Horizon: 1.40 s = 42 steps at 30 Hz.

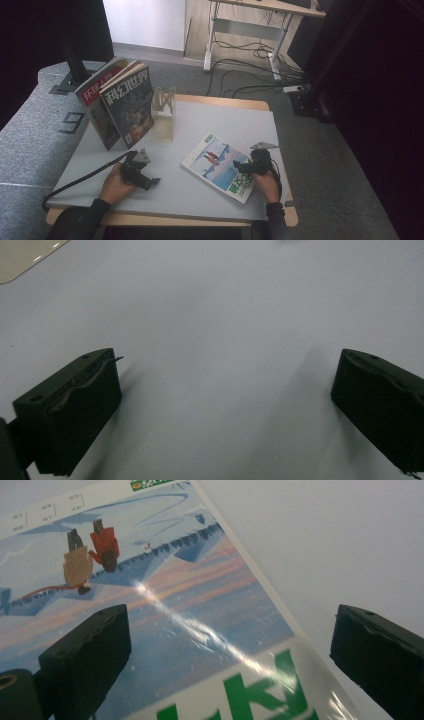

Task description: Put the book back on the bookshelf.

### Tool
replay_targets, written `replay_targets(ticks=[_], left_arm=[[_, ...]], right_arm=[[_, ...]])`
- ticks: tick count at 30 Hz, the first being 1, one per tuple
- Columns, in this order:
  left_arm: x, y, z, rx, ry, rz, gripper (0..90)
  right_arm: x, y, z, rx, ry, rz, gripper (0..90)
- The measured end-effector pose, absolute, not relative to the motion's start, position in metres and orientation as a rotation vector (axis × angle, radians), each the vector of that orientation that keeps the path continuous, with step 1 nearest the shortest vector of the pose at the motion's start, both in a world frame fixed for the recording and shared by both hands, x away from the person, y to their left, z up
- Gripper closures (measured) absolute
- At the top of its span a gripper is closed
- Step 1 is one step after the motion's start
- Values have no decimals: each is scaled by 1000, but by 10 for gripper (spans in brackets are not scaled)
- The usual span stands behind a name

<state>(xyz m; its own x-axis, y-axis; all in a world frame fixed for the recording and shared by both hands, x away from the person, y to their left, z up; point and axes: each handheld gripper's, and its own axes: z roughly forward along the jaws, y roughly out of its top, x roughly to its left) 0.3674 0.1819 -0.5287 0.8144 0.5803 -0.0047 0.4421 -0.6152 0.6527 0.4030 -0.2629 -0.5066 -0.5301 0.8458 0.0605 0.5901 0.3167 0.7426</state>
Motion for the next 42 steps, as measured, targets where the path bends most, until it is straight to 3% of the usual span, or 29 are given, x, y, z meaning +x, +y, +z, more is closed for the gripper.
replay_targets(ticks=[23,42], left_arm=[[367,182,-529,2332,747,273,0],[367,182,-529,2332,748,272,0]], right_arm=[[438,-186,-507,1070,2435,1035,17],[463,-169,-518,1066,2428,1024,0]])
